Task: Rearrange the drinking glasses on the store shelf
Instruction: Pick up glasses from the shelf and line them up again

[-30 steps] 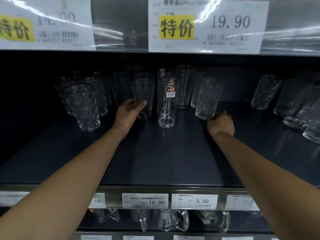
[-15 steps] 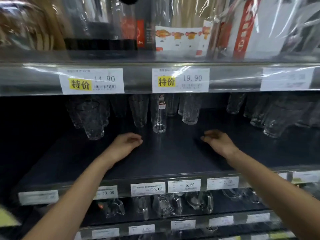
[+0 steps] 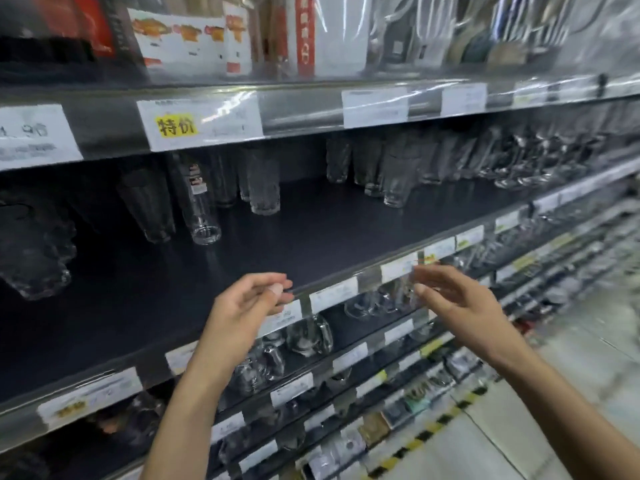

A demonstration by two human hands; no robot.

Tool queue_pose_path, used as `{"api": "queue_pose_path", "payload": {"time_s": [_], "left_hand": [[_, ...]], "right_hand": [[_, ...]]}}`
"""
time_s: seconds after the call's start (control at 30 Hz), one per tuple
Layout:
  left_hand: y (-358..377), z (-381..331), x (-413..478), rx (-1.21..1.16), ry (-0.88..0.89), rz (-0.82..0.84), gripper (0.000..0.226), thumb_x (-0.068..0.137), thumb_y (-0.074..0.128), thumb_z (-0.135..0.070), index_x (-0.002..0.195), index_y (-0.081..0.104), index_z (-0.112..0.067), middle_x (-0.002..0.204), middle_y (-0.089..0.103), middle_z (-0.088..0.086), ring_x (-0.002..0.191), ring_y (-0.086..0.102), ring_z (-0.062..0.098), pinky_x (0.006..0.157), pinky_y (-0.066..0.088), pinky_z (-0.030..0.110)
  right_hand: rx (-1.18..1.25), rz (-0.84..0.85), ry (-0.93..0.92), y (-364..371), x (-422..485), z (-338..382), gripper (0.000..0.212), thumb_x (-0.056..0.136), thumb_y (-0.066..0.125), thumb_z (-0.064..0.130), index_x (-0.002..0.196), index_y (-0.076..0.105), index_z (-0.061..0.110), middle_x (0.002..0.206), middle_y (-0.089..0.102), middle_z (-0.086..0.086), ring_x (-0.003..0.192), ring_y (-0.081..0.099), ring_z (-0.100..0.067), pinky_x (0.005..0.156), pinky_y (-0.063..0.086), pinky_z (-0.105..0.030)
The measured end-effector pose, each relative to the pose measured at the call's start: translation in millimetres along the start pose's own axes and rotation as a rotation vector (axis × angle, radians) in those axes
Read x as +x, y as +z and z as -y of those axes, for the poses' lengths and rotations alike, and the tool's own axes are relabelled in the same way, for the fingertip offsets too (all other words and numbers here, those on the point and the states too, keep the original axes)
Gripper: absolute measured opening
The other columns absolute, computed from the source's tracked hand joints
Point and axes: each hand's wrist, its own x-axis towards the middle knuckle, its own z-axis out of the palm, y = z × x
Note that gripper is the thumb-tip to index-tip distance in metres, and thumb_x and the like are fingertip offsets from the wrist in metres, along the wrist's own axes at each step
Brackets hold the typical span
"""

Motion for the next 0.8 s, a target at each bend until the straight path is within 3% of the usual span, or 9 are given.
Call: {"api": "queue_pose_path", "payload": {"time_s": [0.23, 0.37, 0.5, 0.8], "left_hand": [[98.8, 16.3, -16.9, -0.04, -0.043, 0.19, 0.015, 0.096, 0.058, -0.01, 0.105, 0.07, -0.013, 0.103, 0.076, -0.001, 0.095, 0.073, 0.019, 0.084, 0.058, 0.033], [155.1, 27.3, -17.7, 0.03, -0.095, 0.324, 0.015, 0.095, 0.062, -0.015, 0.103, 0.071, -0.024, 0.101, 0.075, -0.009, 0.097, 0.07, 0.01, 0.091, 0.055, 0.038], [214.6, 39.6, -10.2, 0.088, -0.166, 0.446, 0.016, 0.094, 0.064, -0.016, 0.099, 0.072, -0.028, 0.101, 0.075, -0.01, 0.099, 0.07, 0.008, 0.097, 0.054, 0.041], [365.5, 51.9, 23.3, 0.172, -0.241, 0.545, 0.013, 0.094, 0.064, -0.023, 0.103, 0.071, -0.029, 0.103, 0.074, -0.011, 0.101, 0.068, 0.007, 0.098, 0.053, 0.042]], "right_hand": [[-0.042, -0.162, 0.113, -58.7, -64.1, -41.9, 0.021, 0.092, 0.065, 0.034, 0.112, 0.068, 0.039, 0.105, 0.069, 0.028, 0.098, 0.065, 0.005, 0.081, 0.051, -0.014], [-0.007, -0.298, 0.204, -90.6, -90.5, -69.9, 0.018, 0.093, 0.066, 0.027, 0.11, 0.069, 0.033, 0.105, 0.071, 0.016, 0.096, 0.065, 0.004, 0.079, 0.049, -0.009], [-0.017, -0.393, 0.305, -122.3, -110.3, -108.9, 0.019, 0.09, 0.067, 0.034, 0.108, 0.07, 0.04, 0.106, 0.069, 0.021, 0.099, 0.064, 0.003, 0.082, 0.051, -0.016], [0.008, -0.389, 0.374, -223.9, -81.8, -205.7, 0.022, 0.091, 0.067, 0.025, 0.105, 0.069, 0.042, 0.103, 0.068, 0.029, 0.1, 0.064, 0.004, 0.084, 0.048, -0.017]]}}
